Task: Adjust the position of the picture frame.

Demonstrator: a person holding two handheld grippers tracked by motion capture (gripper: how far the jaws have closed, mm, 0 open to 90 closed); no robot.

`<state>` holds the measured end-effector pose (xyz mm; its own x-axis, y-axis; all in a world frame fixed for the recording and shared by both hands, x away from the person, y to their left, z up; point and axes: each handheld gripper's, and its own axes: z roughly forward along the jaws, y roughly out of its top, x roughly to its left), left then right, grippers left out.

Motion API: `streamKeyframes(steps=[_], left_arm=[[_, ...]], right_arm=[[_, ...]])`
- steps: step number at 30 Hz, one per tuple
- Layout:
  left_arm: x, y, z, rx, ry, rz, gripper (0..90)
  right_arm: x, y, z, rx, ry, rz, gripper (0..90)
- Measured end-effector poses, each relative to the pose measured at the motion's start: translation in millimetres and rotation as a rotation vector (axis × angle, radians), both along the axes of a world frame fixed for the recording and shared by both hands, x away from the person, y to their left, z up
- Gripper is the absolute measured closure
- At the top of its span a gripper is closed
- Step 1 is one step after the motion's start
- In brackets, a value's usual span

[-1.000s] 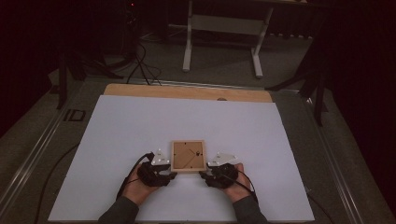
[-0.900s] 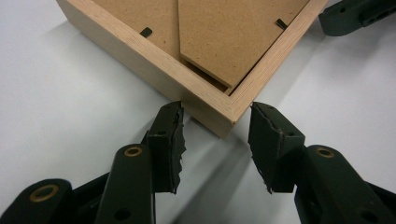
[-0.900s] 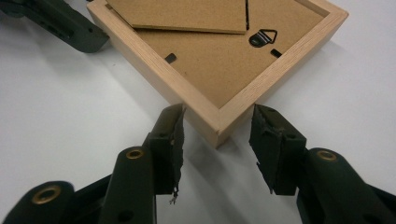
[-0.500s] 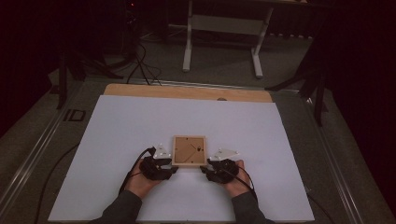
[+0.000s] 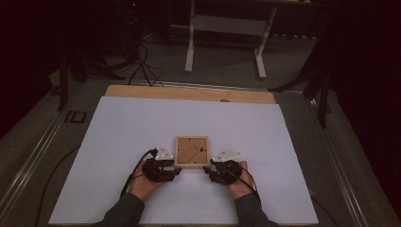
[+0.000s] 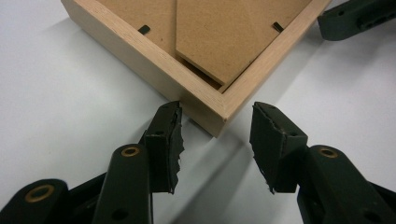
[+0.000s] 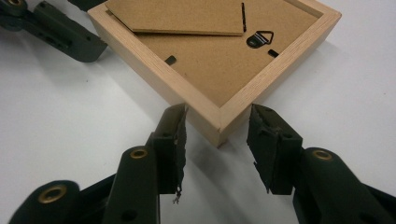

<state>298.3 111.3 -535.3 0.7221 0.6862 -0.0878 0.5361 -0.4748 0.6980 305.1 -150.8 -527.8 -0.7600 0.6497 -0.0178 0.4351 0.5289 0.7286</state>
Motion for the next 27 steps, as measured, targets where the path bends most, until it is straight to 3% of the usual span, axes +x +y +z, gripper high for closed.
streamKeyframes(steps=[9,19,27], left_arm=[[-3.5,0.7,-0.9,-0.012,0.002,0.019,51.5],[-13.2,5.3,7.5,-0.061,-0.022,0.024,49.3],[-16.4,8.3,13.7,-0.102,-0.054,0.038,49.1]], right_arm=[[-1.1,0.9,2.2,-0.006,-0.007,-0.003,56.0],[-5.0,-4.1,19.2,0.077,-0.049,-0.007,57.5],[-1.7,0.2,19.4,0.093,-0.083,-0.006,61.0]])
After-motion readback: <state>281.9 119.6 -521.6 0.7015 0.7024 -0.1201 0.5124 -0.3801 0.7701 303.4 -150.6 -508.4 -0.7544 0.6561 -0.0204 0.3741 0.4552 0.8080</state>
